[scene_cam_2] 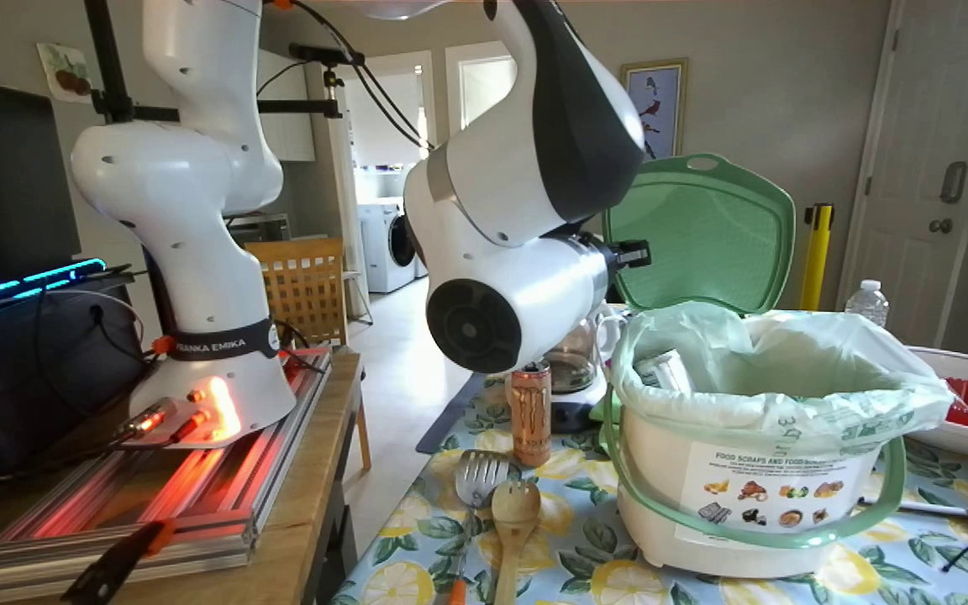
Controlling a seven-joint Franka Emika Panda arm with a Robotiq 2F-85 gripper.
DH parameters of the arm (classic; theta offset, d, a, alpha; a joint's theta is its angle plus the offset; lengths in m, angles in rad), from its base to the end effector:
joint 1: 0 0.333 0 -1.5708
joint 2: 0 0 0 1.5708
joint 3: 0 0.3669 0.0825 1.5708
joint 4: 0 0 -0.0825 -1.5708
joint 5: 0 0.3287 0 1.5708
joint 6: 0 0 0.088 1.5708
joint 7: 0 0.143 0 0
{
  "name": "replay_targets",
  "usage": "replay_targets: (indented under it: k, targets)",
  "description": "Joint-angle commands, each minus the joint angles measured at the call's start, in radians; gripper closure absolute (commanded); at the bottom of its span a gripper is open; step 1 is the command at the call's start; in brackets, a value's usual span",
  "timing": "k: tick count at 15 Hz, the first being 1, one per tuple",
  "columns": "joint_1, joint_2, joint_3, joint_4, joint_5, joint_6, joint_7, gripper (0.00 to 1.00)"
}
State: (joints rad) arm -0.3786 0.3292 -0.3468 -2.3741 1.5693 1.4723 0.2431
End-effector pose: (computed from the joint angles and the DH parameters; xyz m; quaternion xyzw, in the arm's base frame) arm 0.4333 -0.1735 0.3158 -0.3791 0.6061 0.2387 0.6572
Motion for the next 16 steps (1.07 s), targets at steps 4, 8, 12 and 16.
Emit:
replay_targets:
  k: [4,8,12,16]
  targets:
    - [0.052,-0.161,-0.04,-0.052,-0.077,0.138,0.016,0.97]
    - [0.063,-0.196,-0.037,-0.063,-0.074,0.151,0.038,0.97]
    - [0.068,-0.197,-0.033,-0.058,-0.068,0.156,0.047,0.66]
    - [0.08,-0.222,-0.034,-0.056,-0.101,0.207,0.052,0.41]
